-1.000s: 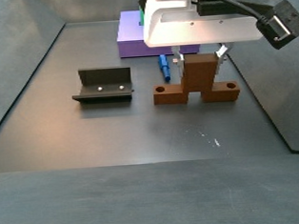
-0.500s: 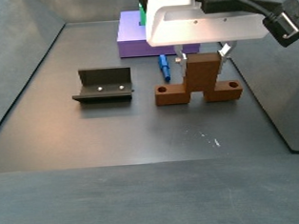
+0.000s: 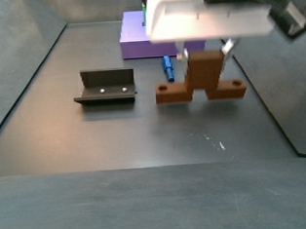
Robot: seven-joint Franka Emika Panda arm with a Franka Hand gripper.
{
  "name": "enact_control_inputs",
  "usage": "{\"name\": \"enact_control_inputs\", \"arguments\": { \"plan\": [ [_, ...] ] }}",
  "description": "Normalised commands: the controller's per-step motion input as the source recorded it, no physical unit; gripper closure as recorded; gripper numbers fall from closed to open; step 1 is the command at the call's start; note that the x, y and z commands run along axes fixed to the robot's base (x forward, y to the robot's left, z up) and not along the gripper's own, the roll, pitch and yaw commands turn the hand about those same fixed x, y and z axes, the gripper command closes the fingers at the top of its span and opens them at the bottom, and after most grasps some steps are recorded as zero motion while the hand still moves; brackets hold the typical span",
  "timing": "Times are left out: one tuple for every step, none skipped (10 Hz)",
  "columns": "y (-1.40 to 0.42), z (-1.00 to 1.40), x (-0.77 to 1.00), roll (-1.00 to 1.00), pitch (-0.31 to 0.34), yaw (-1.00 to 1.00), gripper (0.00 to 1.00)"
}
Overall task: Pick up the brown object. Move up. Move to above the board. Insert the brown object.
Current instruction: Move up, then move to above the board.
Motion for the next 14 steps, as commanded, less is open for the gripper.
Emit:
{"name": "enact_control_inputs", "arguments": {
  "plan": [
    [-0.02,0.66,-0.09,0.0,0.035,-0.05,1.0],
    [0.0,0.28,-0.05,0.03,0.006,-0.03,1.0],
    [0.0,1.4,0.0,0.0,0.0,0.0,1.0],
    [0.0,1.4,-0.02,-0.01,0.047,0.01,1.0],
    [0.0,1.4,-0.04,0.0,0.047,0.0,1.0],
    [0.01,1.4,0.04,0.01,0.04,0.01,1.0],
    [0.01,1.4,0.08,0.0,0.068,0.0,1.0],
    [0.0,0.51,0.05,0.01,0.095,0.0,1.0],
    [-1.4,0.2,0.33,0.03,0.222,-0.08,1.0],
    [-1.4,0.15,0.32,0.04,0.198,-0.06,1.0],
    [-1.4,0.15,0.33,0.06,0.196,-0.01,1.0],
    [-1.4,0.15,0.35,-0.03,0.16,-0.01,1.0],
    [-1.4,0.15,0.36,-0.01,0.153,-0.01,1.0],
    [-1.4,0.15,0.37,0.0,0.146,0.0,1.0]
  ]
}}
